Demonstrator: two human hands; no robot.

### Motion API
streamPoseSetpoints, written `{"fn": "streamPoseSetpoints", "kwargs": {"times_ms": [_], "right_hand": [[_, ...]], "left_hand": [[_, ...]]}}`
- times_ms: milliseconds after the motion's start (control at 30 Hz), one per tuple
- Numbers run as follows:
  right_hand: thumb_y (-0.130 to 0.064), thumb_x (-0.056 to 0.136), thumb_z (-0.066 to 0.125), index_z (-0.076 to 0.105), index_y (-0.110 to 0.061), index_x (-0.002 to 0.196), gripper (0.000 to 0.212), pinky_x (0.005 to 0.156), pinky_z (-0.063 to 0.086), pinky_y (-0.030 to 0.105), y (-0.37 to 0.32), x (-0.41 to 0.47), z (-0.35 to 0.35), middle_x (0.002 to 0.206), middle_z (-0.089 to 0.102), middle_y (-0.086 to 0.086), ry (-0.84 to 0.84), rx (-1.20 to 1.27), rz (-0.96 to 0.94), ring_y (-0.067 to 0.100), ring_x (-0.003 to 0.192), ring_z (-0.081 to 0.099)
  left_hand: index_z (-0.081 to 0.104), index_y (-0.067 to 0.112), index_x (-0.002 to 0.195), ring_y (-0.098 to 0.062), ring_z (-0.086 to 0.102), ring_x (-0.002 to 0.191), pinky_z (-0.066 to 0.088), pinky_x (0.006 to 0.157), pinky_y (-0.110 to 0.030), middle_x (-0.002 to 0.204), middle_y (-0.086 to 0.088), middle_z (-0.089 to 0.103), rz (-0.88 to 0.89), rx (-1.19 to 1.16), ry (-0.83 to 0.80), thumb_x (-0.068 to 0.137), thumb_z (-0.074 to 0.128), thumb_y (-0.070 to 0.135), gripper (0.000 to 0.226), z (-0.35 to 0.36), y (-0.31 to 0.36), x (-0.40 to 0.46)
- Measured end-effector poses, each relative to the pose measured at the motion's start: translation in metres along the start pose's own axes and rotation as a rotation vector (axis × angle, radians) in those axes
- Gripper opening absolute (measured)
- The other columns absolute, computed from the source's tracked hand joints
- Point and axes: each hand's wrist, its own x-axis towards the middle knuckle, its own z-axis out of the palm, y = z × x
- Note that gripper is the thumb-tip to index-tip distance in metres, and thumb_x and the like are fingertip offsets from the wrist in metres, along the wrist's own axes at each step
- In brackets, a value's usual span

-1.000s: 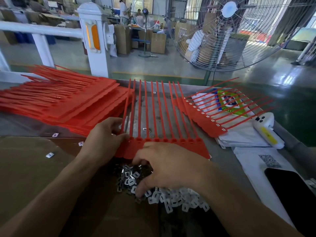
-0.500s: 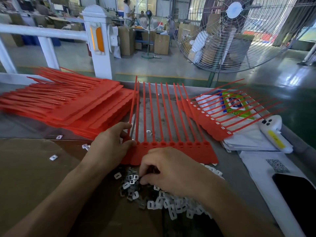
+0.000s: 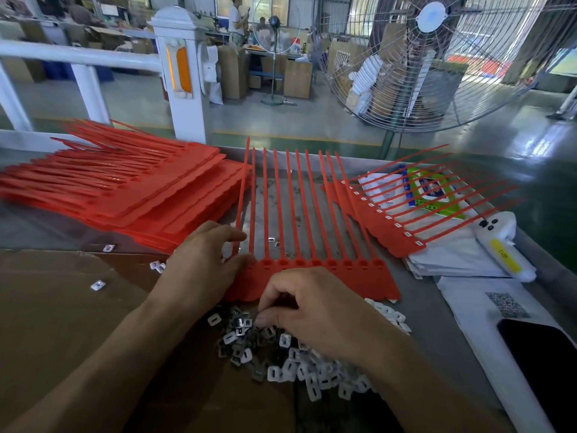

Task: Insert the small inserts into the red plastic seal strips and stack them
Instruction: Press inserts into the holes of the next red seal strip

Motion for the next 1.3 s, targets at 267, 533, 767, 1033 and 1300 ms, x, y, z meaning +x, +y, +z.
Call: {"fn": "streamPoseSetpoints", "kwargs": {"times_ms": [267,533,767,1033,1300], "right_hand": [[-0.032,0.098,0.069,0.072,-0.032,0.093,0.005,0.068,0.049,0.011,0.005,0.0,0.0,0.088,0.071,-0.019,0.059,0.12,0.06,-0.004,0.081,0.067],[-0.034,0.101,0.063,0.073,-0.031,0.095,0.013,0.049,0.041,0.011,0.011,0.004,-0.006,0.081,0.075,-0.007,0.204,0.55,0.259,0.001,0.058,0.059],[-0.031,0.105,0.06,0.074,-0.023,0.098,0.017,0.045,0.038,0.012,0.012,0.006,-0.008,0.071,0.071,-0.009,0.225,0.693,0.315,0.0,0.047,0.052],[-0.032,0.105,0.059,0.073,-0.021,0.097,0.019,0.046,0.04,0.017,0.012,0.007,-0.005,0.073,0.071,-0.007,0.222,0.734,0.322,0.005,0.052,0.053],[-0.044,0.102,0.061,0.074,-0.031,0.088,0.023,0.051,0.041,0.024,0.012,0.008,-0.002,0.076,0.073,-0.003,0.245,0.699,0.309,0.011,0.059,0.055]], "left_hand": [[0.074,0.036,0.099,0.004,0.061,0.088,0.042,0.069,-0.005,0.091,0.023,0.068,0.053,-0.159,0.003,0.091,0.072,0.03,0.01,-0.004,0.014,-0.002],[0.076,0.03,0.094,-0.003,0.068,0.083,0.047,0.07,-0.012,0.089,0.017,0.073,0.146,-0.396,-0.119,0.092,0.072,0.019,0.012,-0.001,0.026,-0.006],[0.074,0.03,0.103,-0.009,0.069,0.088,0.052,0.071,-0.018,0.095,0.018,0.071,0.293,-0.359,-0.12,0.092,0.073,0.017,0.017,-0.001,0.03,-0.011],[0.073,0.028,0.103,-0.006,0.066,0.088,0.045,0.074,-0.011,0.094,0.018,0.07,0.379,-0.213,-0.097,0.088,0.075,0.021,0.017,-0.005,0.032,-0.012],[0.074,0.025,0.102,-0.005,0.067,0.091,0.049,0.076,-0.014,0.095,0.018,0.069,0.382,-0.199,-0.064,0.089,0.074,0.024,0.014,-0.005,0.032,-0.013]]}}
